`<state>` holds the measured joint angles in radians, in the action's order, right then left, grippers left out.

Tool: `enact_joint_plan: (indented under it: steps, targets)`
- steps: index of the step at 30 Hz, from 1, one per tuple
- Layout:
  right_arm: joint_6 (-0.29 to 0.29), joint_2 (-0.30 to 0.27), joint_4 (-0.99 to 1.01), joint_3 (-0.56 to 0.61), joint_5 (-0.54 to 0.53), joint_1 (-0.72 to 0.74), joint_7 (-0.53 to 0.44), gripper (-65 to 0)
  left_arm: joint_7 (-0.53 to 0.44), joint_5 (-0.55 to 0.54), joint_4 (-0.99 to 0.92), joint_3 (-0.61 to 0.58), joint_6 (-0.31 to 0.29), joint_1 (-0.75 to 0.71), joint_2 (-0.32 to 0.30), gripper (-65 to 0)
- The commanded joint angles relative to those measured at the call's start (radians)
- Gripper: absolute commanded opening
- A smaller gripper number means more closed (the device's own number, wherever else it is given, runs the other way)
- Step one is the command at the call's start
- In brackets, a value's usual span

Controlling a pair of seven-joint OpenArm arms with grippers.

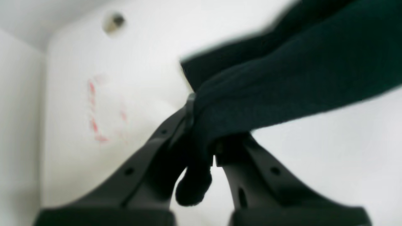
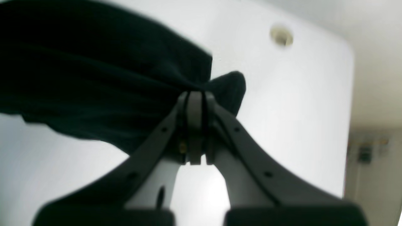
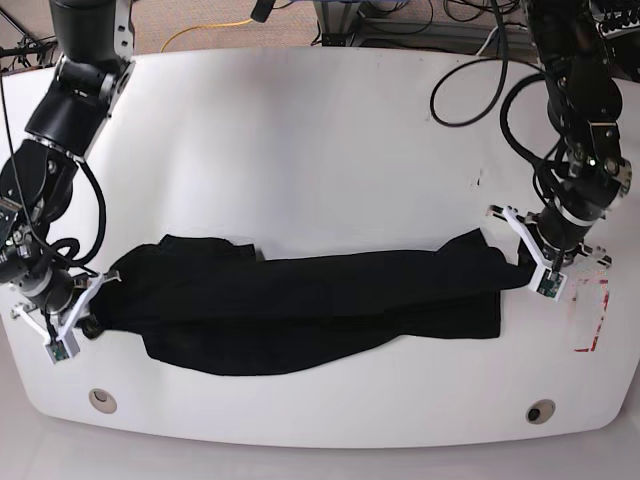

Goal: Fold the T-shirt properly
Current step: 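Lay the held shirt flat, dragging it back toward the robot with both grippers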

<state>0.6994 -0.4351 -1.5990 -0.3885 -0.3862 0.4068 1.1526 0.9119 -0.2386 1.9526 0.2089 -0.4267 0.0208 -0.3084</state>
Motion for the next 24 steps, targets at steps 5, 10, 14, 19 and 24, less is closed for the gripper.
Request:
enact_joint_plan:
  steps: [5,10,14,19,24]
  targets:
    - [-0.005,0.005,-0.08,-0.082,-0.072,-0.151,0.01,-65.0,-0.032,-0.008,0.034,0.005,0.004,-0.12,-0.011,-65.0]
    - [-0.004,0.011,-0.116,-0.148,-0.129,-0.303,0.037,-65.0,-0.032,-0.008,0.047,0.011,0.004,-0.255,-0.011,-65.0]
    - [-0.011,0.04,-0.12,-0.185,-0.168,-0.405,0.048,-65.0,-0.033,-0.008,0.047,0.06,0.004,-0.341,-0.011,-65.0]
    - [-0.004,0.075,-0.113,-0.217,-0.193,-0.504,0.063,-65.0,-0.033,-0.006,0.041,0.129,0.004,-0.419,-0.011,-65.0]
    - [-0.004,0.114,-0.113,-0.226,-0.198,-0.466,0.069,-65.0,-0.033,-0.005,0.041,0.162,0.004,-0.425,-0.011,-65.0]
